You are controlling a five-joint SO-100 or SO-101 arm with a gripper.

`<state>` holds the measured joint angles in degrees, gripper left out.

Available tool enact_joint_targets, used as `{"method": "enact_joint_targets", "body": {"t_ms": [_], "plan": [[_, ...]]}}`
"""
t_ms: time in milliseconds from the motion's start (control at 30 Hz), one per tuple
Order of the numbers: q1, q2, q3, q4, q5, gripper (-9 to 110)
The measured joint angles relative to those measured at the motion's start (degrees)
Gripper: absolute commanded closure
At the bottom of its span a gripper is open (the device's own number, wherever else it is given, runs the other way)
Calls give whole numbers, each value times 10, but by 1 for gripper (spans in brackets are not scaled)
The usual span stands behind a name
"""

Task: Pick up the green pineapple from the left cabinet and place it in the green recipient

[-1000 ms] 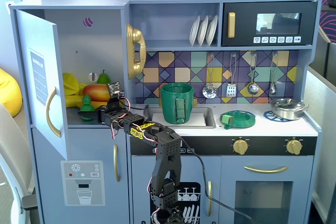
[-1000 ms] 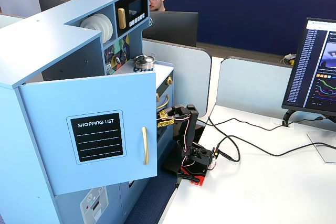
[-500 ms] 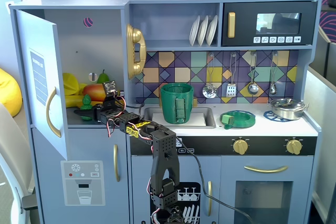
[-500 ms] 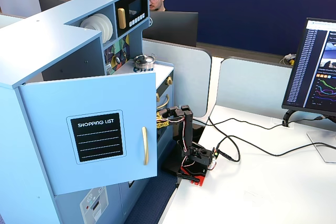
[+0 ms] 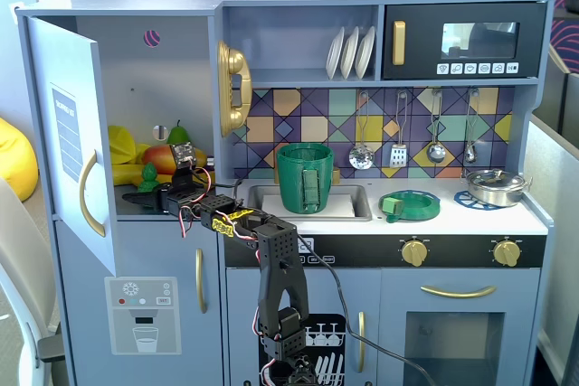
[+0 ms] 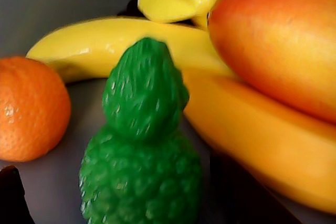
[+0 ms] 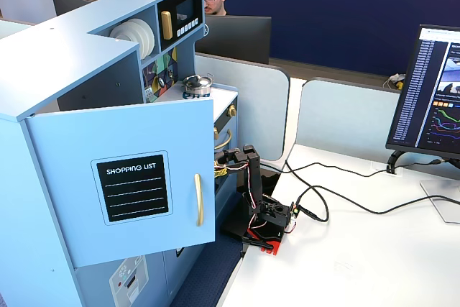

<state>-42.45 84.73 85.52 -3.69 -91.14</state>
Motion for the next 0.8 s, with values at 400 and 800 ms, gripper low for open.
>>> {"method": "enact_joint_targets", "body": {"t_ms": [400, 800], "plan": [[-7, -34, -48, 34, 14, 101], [-7, 165, 64, 142, -163, 101]]}}
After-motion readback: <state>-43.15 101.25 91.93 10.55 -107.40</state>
